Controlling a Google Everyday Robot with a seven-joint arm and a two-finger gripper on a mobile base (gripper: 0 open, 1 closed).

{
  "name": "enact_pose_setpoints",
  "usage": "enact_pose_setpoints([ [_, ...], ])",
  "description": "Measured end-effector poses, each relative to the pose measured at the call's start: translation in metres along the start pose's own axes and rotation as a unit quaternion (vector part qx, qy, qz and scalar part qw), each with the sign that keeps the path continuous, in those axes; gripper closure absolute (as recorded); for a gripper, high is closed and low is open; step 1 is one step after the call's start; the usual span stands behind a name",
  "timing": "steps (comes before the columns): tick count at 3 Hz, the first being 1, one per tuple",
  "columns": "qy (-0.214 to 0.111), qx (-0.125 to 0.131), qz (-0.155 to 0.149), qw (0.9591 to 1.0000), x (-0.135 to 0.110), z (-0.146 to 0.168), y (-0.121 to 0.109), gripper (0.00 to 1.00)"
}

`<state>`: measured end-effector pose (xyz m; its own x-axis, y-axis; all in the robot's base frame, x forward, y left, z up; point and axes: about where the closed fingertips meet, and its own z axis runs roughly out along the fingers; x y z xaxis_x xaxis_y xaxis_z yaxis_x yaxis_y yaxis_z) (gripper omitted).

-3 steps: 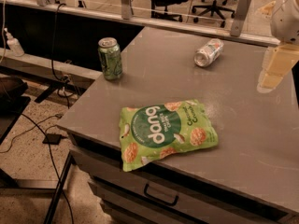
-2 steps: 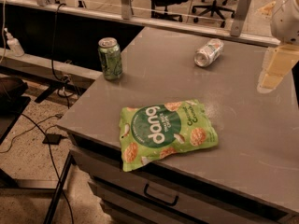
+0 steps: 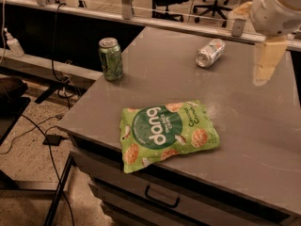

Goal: Move 7up can near green rice chip bag

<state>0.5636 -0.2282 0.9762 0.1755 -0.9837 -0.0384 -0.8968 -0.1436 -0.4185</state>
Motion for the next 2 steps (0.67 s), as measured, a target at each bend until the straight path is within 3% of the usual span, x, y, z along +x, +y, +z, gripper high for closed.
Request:
enact_pose_setpoints([
  [1,-0.011,-0.014,-0.066,0.9976,-0.0109,-0.0177,-0.0111,0.0],
  [2,-0.01,-0.011,-0.065,0.9978,-0.0091,-0.0196,-0.0107,0.0],
])
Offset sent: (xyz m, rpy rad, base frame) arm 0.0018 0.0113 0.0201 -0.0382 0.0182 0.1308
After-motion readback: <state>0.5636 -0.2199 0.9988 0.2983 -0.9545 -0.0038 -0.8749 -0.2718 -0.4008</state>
